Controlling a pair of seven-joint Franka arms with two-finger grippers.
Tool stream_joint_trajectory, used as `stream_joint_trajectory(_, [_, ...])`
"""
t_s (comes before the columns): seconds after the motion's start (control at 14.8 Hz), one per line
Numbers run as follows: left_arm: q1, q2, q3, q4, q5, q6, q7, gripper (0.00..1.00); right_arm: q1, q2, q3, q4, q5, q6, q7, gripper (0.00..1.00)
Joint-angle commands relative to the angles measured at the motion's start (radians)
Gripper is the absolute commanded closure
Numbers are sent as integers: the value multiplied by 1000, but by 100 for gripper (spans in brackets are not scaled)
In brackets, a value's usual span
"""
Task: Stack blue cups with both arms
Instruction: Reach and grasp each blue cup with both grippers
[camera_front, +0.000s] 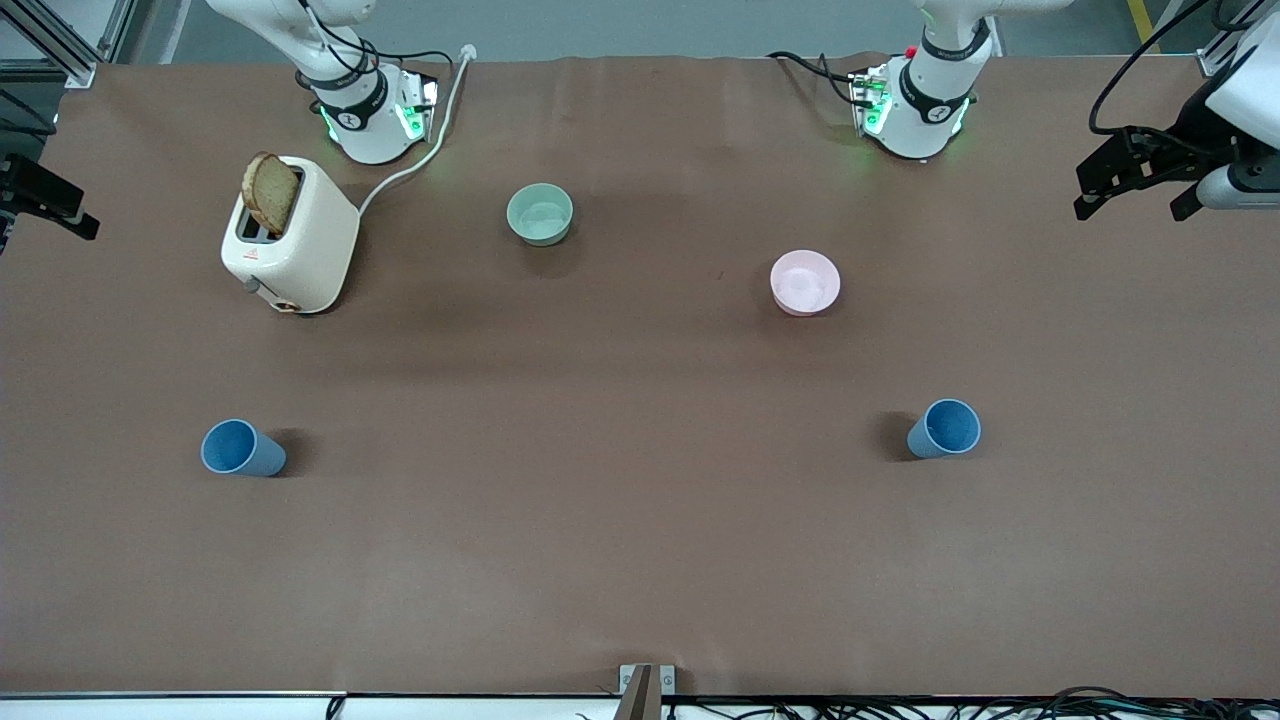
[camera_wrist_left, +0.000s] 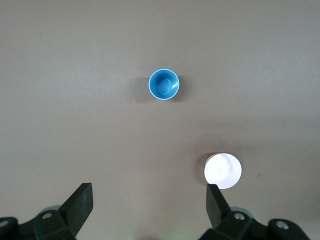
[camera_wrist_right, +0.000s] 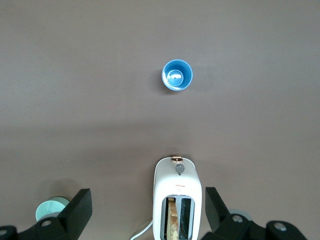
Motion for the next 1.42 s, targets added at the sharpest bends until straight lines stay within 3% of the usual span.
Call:
stream_joint_trajectory(0.0, [-5, 1, 6, 8, -1, 6, 1, 0, -1, 4, 8, 12, -20, -29, 34, 0])
stream_joint_trajectory(0.34, [3, 118, 14, 43, 12, 32, 16, 0, -1, 4, 8, 7, -19, -22, 33, 0])
stream_joint_trajectory(0.54, [29, 222, 17, -10, 31, 196, 13, 0, -1, 6, 8, 6, -19, -17, 32, 0])
stream_joint_trajectory(0.88, [38, 382, 17, -188, 58, 587, 5, 0, -2, 56, 5, -5, -19, 62, 19, 0])
stream_joint_trajectory(1.08, [37, 454, 14, -233, 60, 660, 5, 0, -2, 148, -19, -23, -17, 167, 15, 0])
stream_joint_trajectory(1.22, [35, 503, 12, -254, 60, 712, 5, 9, -10, 197, -33, -53, -17, 225, 15, 0])
stream_joint_trajectory(1.35, [33, 546, 11, -262, 60, 730, 5, 26, -11, 248, -41, -65, -17, 282, 13, 0])
